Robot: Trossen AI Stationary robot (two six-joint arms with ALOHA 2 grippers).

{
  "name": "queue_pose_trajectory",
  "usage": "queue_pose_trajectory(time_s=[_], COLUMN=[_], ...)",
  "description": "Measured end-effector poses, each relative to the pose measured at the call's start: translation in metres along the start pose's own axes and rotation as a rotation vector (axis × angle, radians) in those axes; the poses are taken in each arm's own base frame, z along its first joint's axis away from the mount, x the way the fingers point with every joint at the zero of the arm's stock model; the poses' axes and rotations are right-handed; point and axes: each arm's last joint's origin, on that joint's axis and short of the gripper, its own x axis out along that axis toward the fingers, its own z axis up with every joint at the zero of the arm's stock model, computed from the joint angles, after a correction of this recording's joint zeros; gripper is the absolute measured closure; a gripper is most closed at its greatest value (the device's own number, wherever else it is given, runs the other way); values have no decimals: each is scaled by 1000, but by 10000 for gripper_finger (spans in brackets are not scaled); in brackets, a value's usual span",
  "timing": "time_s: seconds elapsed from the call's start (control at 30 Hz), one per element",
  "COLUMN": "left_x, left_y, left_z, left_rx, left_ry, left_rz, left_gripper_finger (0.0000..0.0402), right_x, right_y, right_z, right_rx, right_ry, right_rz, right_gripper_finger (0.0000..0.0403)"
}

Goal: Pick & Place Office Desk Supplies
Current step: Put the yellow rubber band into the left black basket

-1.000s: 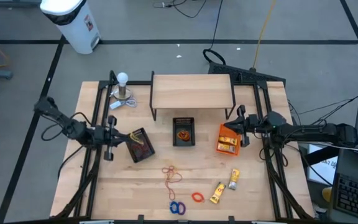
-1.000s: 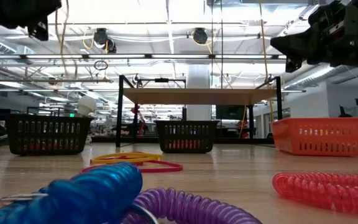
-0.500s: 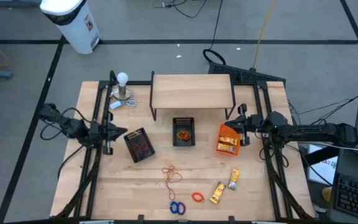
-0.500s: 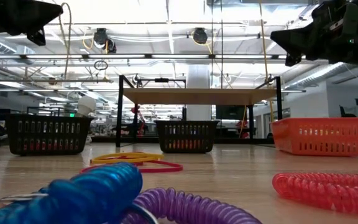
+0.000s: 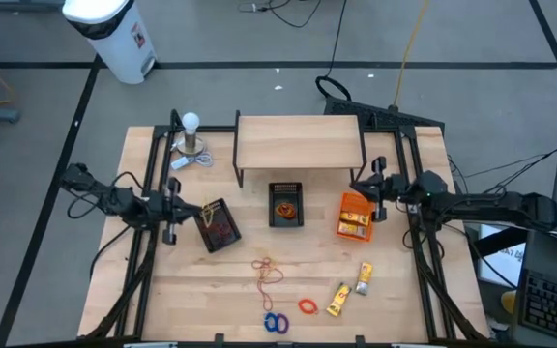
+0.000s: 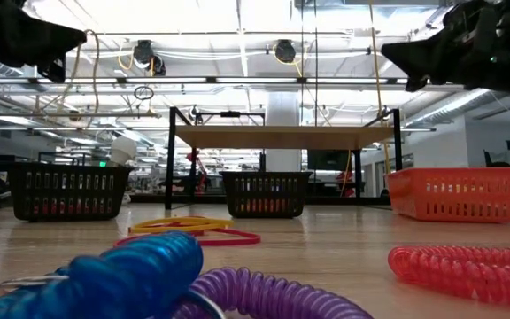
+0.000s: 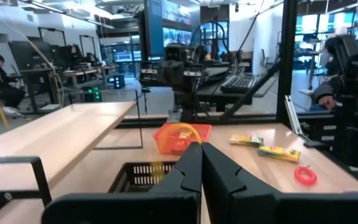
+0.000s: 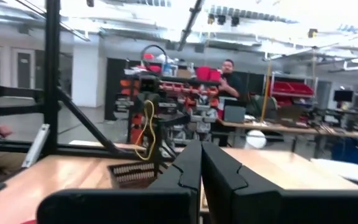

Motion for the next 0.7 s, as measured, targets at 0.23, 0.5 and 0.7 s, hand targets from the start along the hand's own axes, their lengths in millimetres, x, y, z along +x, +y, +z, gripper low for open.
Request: queue_pose_trajectory(time_s=[0.23,0.5,0.7], left_x=[3,4,5], left_y=[-3,0,3], left_z=[-20,-18,-18], left_rx=[5,47,56], left_ry=[17,-1,-4], left_rz=[-6,30,38], left_gripper_finger=[401,401,401], right_x=[2,4,5], right_y=[-5,-5,-6], right_z=[-10,-29,-37], right_rx=[24,117,118], right_ry=[83,236,288], right_rz=[-28,-30,-63], right_gripper_finger=[399,399,399])
